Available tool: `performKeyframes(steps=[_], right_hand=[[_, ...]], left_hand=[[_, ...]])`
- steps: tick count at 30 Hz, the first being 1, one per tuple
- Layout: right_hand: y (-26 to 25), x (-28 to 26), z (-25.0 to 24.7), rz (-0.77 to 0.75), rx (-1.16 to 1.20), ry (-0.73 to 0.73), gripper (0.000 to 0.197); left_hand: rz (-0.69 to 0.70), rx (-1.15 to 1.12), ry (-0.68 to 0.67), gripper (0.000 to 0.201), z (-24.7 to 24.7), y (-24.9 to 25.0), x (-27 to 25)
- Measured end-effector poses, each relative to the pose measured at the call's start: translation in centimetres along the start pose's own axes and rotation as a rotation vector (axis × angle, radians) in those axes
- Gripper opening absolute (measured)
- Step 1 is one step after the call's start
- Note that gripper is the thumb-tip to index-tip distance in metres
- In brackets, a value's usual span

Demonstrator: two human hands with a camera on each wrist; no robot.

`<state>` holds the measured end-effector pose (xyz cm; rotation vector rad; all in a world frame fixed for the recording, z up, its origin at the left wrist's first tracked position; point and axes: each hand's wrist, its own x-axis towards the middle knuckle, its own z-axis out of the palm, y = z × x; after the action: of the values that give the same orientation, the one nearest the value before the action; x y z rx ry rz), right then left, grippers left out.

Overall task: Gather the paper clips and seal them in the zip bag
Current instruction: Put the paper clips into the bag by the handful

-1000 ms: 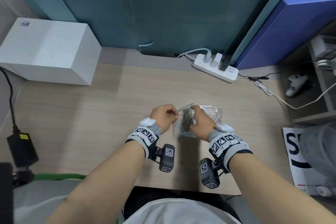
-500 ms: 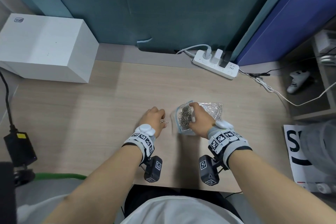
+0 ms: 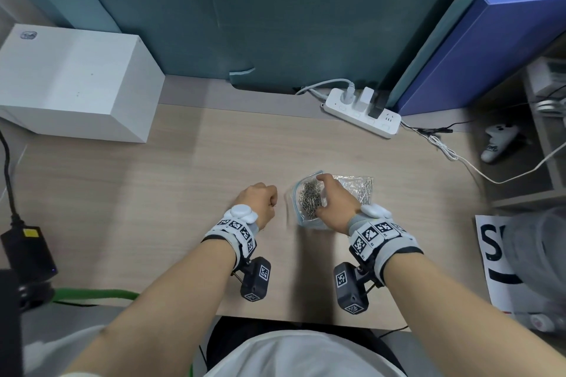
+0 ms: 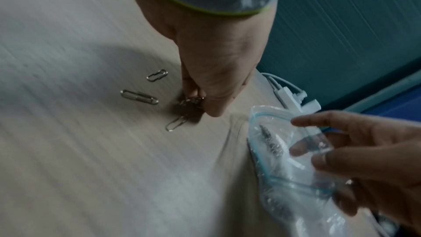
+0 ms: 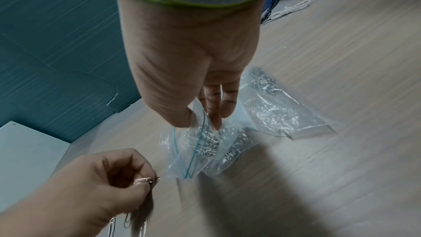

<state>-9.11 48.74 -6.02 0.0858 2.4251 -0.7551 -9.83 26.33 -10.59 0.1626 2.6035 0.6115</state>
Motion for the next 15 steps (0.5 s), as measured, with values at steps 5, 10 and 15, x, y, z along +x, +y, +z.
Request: performKeyframes(steps=[5, 10, 15], right_hand=[[0.1, 0.0, 0.1, -0.003, -0.007, 0.005, 0.077], [-0.3, 0.0, 0.0, 0.0, -0.004, -0.005, 0.074], [-0.3, 0.0, 0.2, -0.006, 0.002, 0.004, 0.078]], left_hand=[[-0.015, -0.389, 0.091, 0.017, -0.7, 2.5, 0.5], [0.054, -0.655, -0.007, 0.02, -1.2, 5.2, 0.5], [-0.026, -0.402, 0.155, 0.026, -1.0, 0.2, -0.2]])
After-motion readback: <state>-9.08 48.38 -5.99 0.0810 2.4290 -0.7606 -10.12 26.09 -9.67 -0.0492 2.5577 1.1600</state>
